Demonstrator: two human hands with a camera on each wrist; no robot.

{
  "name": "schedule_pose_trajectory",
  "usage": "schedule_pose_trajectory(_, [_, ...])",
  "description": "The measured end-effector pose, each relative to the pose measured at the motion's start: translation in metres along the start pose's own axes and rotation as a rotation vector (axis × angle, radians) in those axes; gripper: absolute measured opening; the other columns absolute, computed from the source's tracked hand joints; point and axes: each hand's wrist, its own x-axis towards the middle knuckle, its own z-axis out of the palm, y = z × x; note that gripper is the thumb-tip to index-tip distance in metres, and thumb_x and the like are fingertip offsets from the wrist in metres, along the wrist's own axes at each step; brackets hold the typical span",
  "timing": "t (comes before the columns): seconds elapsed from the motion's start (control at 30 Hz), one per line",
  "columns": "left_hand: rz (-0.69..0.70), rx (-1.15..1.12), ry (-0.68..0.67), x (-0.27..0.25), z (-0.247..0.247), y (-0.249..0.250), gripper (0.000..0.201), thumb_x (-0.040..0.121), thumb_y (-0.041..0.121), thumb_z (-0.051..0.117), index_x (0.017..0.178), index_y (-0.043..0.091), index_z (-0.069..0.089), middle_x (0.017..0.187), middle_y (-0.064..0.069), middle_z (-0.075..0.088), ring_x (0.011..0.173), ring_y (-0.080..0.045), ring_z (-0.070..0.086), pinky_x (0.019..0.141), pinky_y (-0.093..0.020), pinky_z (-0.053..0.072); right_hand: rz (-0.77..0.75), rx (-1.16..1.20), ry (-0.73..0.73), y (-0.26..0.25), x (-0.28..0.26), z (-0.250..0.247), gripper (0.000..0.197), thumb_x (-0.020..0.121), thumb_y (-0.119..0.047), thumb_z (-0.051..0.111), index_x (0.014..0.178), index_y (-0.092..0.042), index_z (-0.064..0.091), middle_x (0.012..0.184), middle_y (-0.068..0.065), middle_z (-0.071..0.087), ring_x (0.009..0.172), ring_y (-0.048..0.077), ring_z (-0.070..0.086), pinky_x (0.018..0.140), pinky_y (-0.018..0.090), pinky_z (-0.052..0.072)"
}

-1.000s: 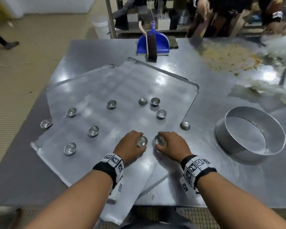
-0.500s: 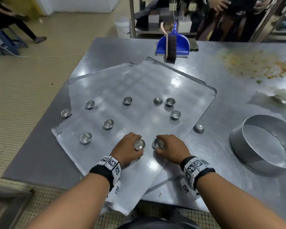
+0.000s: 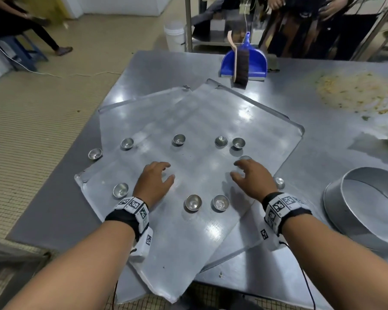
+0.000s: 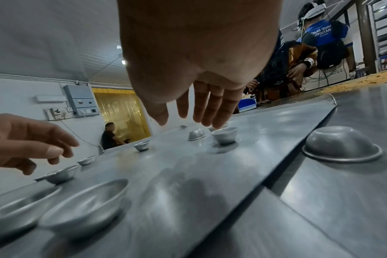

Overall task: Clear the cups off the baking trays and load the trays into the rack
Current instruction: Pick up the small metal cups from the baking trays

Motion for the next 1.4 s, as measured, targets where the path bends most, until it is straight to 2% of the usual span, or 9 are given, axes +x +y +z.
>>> schedule_pose_trajectory(0.1, [-0.034, 0.081, 0.006, 0.014, -0.005, -0.011, 0.041, 0.093, 0.031, 0.066, 0.132, 0.021, 0.059, 0.122, 0.001, 0.055, 0.118, -0.020, 0.047, 0.099, -0.038, 0.046, 0.019, -0.021, -0.007, 0.004, 0.016, -0.001, 0.042, 0.092, -0.045, 0.064, 0.128, -0.023, 0.064, 0.131, 0.001, 0.063, 0.120, 0.023, 0.058, 0.095, 0.039, 0.050])
schedule_pose_trajectory(0.17, [-0.068, 0.127, -0.012, 0.022, -0.007, -0.017, 0.046, 0.092, 0.032, 0.066, 0.135, 0.021, 0.057, 0.131, -0.002, 0.054, 0.125, -0.022, 0.042, 0.100, -0.036, 0.044, 0.048, -0.042, -0.014, 0.005, 0.024, -0.002, 0.043, 0.092, -0.043, 0.065, 0.129, -0.022, 0.064, 0.133, 0.004, 0.062, 0.123, 0.027, 0.054, 0.095, 0.041, 0.049])
schedule_pose_trajectory(0.27, [-0.140, 0.149, -0.049, 0.031, -0.008, -0.023, 0.054, 0.090, 0.035, 0.067, 0.141, 0.023, 0.053, 0.142, -0.003, 0.048, 0.135, -0.025, 0.036, 0.107, -0.039, 0.041, 0.071, -0.036, -0.016, 0.010, 0.032, -0.002, 0.043, 0.091, -0.038, 0.067, 0.130, -0.019, 0.064, 0.133, 0.008, 0.061, 0.124, 0.031, 0.051, 0.095, 0.044, 0.049])
schedule_pose_trajectory(0.43, [-0.200, 0.204, -0.105, 0.036, -0.008, -0.028, 0.066, 0.087, 0.040, 0.069, 0.147, 0.025, 0.046, 0.149, -0.002, 0.043, 0.139, -0.027, 0.034, 0.110, -0.039, 0.038, 0.099, -0.021, -0.030, 0.019, 0.038, 0.000, 0.046, 0.087, -0.030, 0.071, 0.130, -0.017, 0.064, 0.135, 0.011, 0.058, 0.125, 0.035, 0.049, 0.098, 0.044, 0.047])
schedule_pose_trajectory(0.7, [-0.221, 0.184, -0.140, 0.040, -0.004, -0.038, 0.066, 0.088, 0.035, 0.071, 0.148, 0.023, 0.046, 0.148, -0.008, 0.044, 0.134, -0.031, 0.043, 0.109, -0.041, 0.040, 0.143, -0.028, -0.106, 0.026, 0.046, 0.002, 0.060, 0.091, -0.033, 0.068, 0.147, -0.020, 0.049, 0.148, 0.011, 0.050, 0.132, 0.036, 0.047, 0.106, 0.045, 0.042])
schedule_pose_trajectory(1.03, [-0.162, 0.140, -0.123, 0.040, 0.000, -0.037, 0.059, 0.091, 0.026, 0.072, 0.145, 0.013, 0.052, 0.142, -0.010, 0.054, 0.128, -0.032, 0.051, 0.106, -0.038, 0.042, 0.151, -0.056, -0.112, 0.022, 0.047, 0.002, 0.056, 0.094, -0.032, 0.066, 0.146, -0.016, 0.051, 0.141, 0.012, 0.057, 0.127, 0.034, 0.052, 0.100, 0.040, 0.043])
schedule_pose_trajectory(1.13, [-0.154, 0.085, -0.100, 0.034, 0.003, -0.030, 0.056, 0.089, 0.025, 0.073, 0.141, 0.012, 0.056, 0.141, -0.007, 0.056, 0.126, -0.028, 0.055, 0.103, -0.034, 0.043, 0.152, -0.061, -0.123, 0.015, 0.042, 0.003, 0.049, 0.094, -0.032, 0.066, 0.139, -0.016, 0.056, 0.138, 0.011, 0.059, 0.124, 0.034, 0.054, 0.097, 0.039, 0.044])
schedule_pose_trajectory(1.3, [-0.135, 0.035, -0.094, 0.022, 0.008, -0.017, 0.050, 0.085, 0.027, 0.075, 0.133, 0.016, 0.063, 0.135, -0.004, 0.058, 0.116, -0.025, 0.060, 0.096, -0.030, 0.046, 0.124, -0.025, -0.133, -0.002, 0.030, 0.004, 0.027, 0.088, -0.033, 0.069, 0.110, -0.018, 0.066, 0.117, 0.006, 0.062, 0.110, 0.031, 0.060, 0.081, 0.032, 0.040])
schedule_pose_trajectory(1.4, [-0.112, 0.024, -0.102, 0.014, 0.009, -0.010, 0.051, 0.084, 0.030, 0.076, 0.133, 0.021, 0.063, 0.131, -0.004, 0.059, 0.115, -0.024, 0.060, 0.095, -0.029, 0.046, 0.089, 0.021, -0.130, -0.009, 0.022, 0.004, 0.039, 0.086, -0.037, 0.074, 0.120, -0.019, 0.065, 0.124, 0.007, 0.059, 0.110, 0.031, 0.060, 0.086, 0.033, 0.044])
